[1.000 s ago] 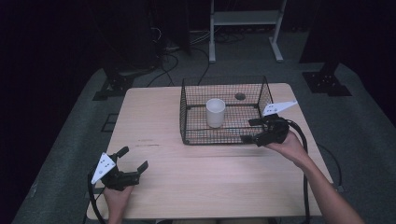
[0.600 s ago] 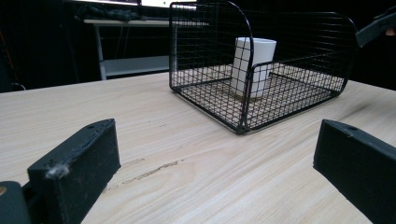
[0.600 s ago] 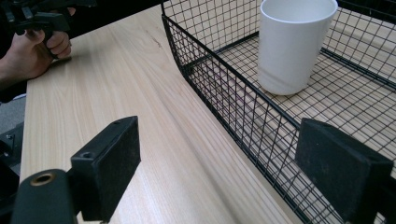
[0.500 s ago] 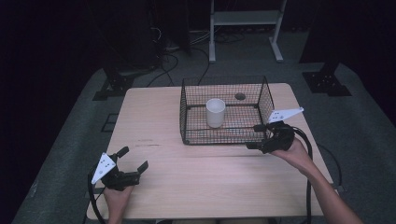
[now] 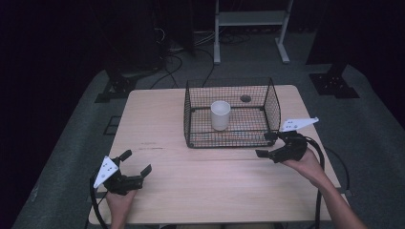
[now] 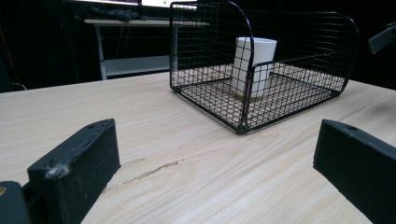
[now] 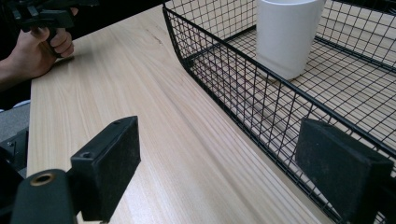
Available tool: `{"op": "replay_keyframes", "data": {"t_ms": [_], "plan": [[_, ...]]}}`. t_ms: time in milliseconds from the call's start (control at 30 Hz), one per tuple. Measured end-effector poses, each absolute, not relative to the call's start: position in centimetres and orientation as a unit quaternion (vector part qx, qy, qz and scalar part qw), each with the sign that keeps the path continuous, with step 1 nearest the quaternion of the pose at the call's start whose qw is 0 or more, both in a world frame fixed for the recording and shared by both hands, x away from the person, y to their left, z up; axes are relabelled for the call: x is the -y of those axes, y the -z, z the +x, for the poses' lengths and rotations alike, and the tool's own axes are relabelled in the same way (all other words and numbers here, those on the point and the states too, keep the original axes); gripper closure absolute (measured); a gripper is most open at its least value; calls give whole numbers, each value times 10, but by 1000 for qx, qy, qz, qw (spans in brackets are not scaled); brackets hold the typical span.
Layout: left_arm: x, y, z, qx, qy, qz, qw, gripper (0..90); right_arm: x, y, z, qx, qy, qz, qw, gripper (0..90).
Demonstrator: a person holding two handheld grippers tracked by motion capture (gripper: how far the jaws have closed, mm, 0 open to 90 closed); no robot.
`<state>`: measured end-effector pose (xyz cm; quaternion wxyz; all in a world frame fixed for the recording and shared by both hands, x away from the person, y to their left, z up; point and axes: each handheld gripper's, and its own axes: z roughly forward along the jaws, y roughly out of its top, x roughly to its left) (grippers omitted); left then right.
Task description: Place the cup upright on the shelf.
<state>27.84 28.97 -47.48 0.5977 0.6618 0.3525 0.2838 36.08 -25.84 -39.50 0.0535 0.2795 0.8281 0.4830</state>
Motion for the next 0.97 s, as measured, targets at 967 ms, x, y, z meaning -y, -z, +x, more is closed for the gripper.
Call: {"op": "replay_keyframes", "data": {"t_ms": [967], "plan": [[-290,475,279,-356,-285,661,595,0,280,419,326,-819,-479,304,90,130]]}}
